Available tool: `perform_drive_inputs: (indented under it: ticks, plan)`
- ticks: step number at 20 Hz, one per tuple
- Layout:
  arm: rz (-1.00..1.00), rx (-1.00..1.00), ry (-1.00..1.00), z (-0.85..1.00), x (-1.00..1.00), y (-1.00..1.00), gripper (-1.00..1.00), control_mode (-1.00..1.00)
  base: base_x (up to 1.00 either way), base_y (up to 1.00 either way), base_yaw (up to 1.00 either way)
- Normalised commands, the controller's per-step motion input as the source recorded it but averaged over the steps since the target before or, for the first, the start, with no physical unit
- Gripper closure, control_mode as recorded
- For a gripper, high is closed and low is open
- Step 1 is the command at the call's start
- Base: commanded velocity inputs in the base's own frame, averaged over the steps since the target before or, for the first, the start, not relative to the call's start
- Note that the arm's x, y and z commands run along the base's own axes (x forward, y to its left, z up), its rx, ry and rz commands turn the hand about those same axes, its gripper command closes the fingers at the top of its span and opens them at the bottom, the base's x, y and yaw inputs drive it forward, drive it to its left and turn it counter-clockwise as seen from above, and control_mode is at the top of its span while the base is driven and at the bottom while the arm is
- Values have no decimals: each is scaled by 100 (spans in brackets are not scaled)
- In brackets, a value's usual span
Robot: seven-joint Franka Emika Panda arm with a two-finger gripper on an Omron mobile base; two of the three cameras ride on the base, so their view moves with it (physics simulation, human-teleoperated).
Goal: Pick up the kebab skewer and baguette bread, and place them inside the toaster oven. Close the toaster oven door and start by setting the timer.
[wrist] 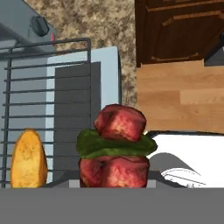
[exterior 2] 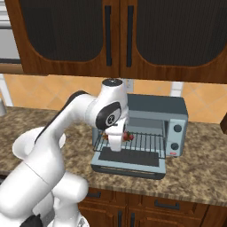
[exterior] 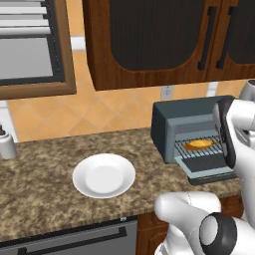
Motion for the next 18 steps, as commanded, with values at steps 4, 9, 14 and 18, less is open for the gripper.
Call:
perform_drive_inputs:
  ticks: [4, 9, 14, 18]
  plan:
    - [-11, 0, 0, -79, 11, -39, 100, -100, 0, 0, 0]
    - [-3, 0, 0, -47, 35, -15, 100, -100, 0, 0, 0]
    - [0, 1, 5, -2, 50, 0, 100, -100, 0, 0, 0]
    - [0, 0, 4, 0, 36, -1, 100, -100, 0, 0, 0]
